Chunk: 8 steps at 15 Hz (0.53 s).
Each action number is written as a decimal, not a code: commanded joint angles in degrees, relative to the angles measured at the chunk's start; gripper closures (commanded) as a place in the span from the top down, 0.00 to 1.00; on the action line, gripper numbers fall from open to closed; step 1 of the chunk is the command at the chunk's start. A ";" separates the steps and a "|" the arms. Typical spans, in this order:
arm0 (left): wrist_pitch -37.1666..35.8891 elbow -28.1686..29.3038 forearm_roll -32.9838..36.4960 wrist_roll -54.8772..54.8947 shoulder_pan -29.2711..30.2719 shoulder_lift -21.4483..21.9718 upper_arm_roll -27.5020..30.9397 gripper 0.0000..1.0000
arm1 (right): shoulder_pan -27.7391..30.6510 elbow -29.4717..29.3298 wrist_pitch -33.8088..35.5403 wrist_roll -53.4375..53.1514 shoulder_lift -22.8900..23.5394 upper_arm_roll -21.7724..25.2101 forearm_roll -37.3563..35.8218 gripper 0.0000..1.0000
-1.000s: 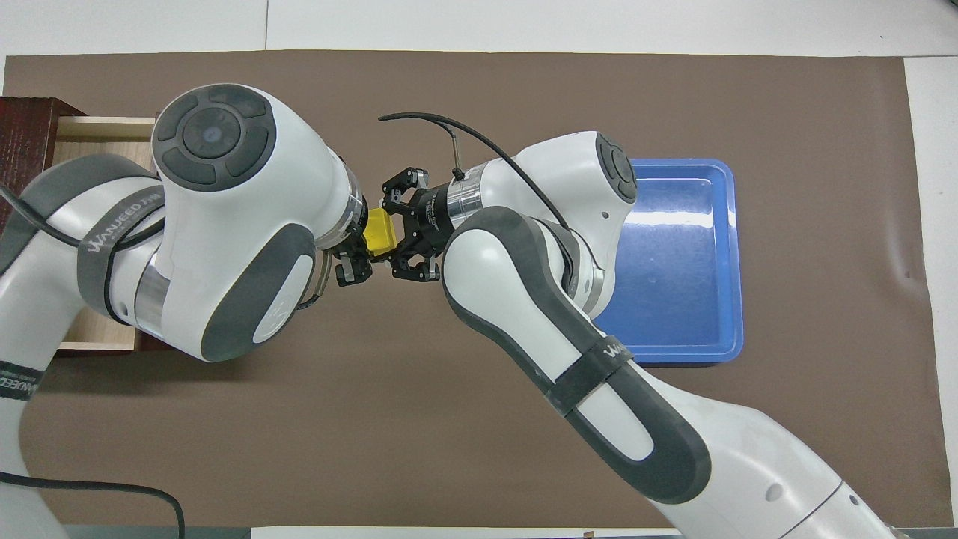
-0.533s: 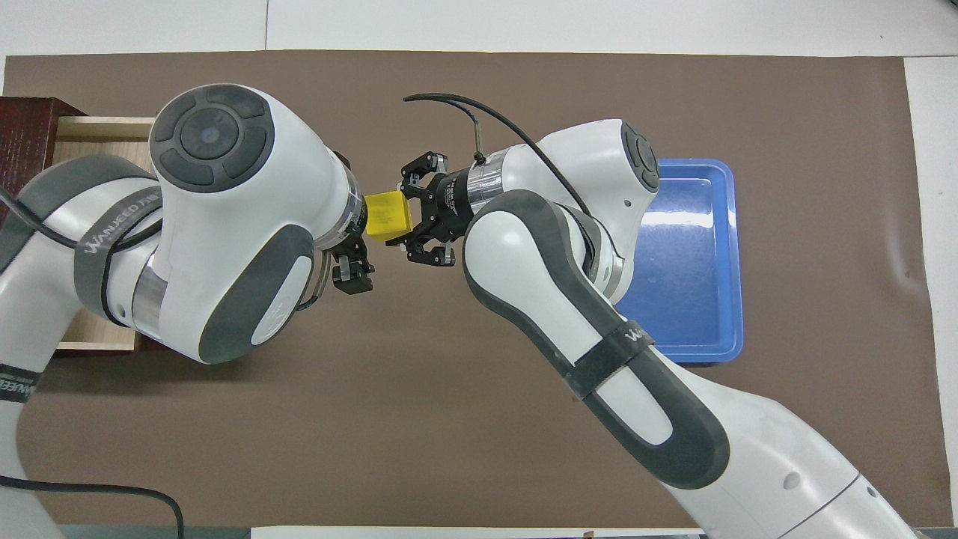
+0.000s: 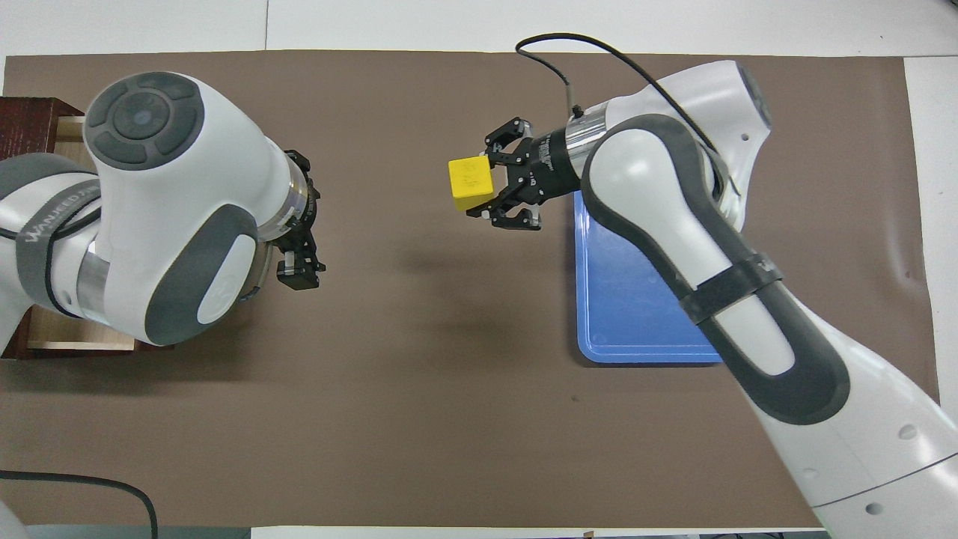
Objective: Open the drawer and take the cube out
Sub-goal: 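Carry the cube over the tray with the right gripper while the left retracts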
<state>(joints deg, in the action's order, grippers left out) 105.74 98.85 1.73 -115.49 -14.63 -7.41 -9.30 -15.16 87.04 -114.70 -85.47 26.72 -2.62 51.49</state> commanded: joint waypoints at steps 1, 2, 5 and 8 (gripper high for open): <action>7.09 10.46 -0.42 8.15 5.21 5.47 -0.11 1.00 | 4.85 4.87 2.55 2.48 -3.07 -0.63 -1.92 0.00; 8.25 11.53 -0.33 10.26 6.62 5.65 -0.11 1.00 | 6.70 7.59 2.64 5.11 -4.56 -0.63 -1.92 0.00; 12.29 14.34 -0.24 16.77 10.58 5.48 -0.02 1.00 | 11.89 16.47 2.73 13.47 -9.04 -0.63 -1.83 0.00; 15.28 16.11 0.11 22.13 14.01 5.48 -0.02 1.00 | 14.44 23.41 2.55 19.35 -12.30 -0.63 -1.83 0.00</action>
<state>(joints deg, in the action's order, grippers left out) 118.33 111.50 1.75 -96.98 -2.66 -4.19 -8.94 -2.31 102.92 -111.32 -70.04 19.45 -2.46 50.13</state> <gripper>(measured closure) 0.000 0.445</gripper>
